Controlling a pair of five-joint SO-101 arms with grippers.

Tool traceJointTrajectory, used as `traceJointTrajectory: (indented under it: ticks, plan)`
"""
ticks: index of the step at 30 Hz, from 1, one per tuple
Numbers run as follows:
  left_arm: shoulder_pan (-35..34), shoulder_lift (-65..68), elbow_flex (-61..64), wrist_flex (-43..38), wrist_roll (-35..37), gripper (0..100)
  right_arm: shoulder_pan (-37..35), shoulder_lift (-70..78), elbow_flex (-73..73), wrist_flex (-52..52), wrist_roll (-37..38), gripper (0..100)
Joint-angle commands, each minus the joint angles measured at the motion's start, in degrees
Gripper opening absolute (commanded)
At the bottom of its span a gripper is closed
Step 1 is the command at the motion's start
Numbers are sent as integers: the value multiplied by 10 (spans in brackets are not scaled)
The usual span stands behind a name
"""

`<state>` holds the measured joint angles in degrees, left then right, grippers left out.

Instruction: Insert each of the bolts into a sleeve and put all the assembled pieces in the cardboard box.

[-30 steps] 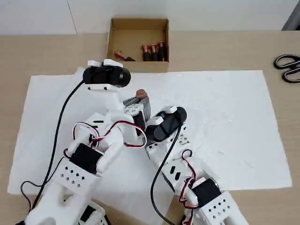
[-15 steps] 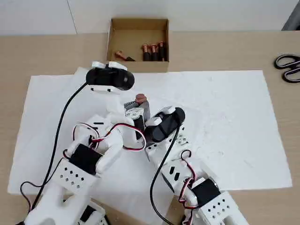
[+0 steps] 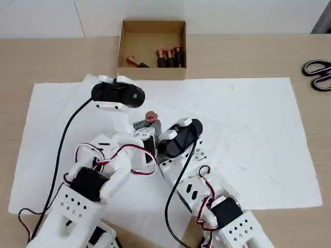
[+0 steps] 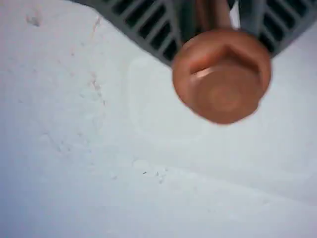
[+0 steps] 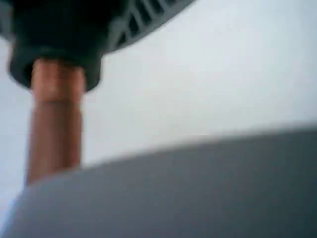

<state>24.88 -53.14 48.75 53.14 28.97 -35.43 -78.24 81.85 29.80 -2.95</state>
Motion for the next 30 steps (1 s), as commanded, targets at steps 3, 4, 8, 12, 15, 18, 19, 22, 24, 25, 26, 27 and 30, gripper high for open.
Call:
traceJointTrajectory:
  ticks: [3,4,8,12,15,18,19,22,24,25,26,27,30]
  plan:
    - [-2,-4,11,-11,-9,6,3,-2,-38,-15,2,4]
    - [4,-4,15,-13,-10,6,3,-2,-38,-15,2,4]
    - [23,-4,30,-19,-50,6,3,-2,-38,-15,3,4]
    - [24,-4,33,-18,-60,6,3,-2,-38,-15,4,4]
    - [24,-4,33,-18,-61,6,3,-3,-38,-15,4,4]
    - [24,-4,33,-17,-61,6,3,-3,-39,-15,4,4]
    - [24,-4,33,-16,-60,6,3,-3,-39,-15,4,4]
    - [21,-4,33,-16,-60,6,3,-3,-40,-15,4,4]
    - [20,-4,33,-16,-59,6,3,-3,-40,-15,4,4]
    - [20,-4,33,-16,-59,6,3,-3,-40,-15,4,4]
    - [20,-4,32,-16,-59,6,3,-3,-40,-15,4,4]
    - [20,-4,32,-16,-59,6,3,-3,-40,-15,4,4]
    - [19,-4,31,-16,-58,6,3,-3,-40,-15,4,4]
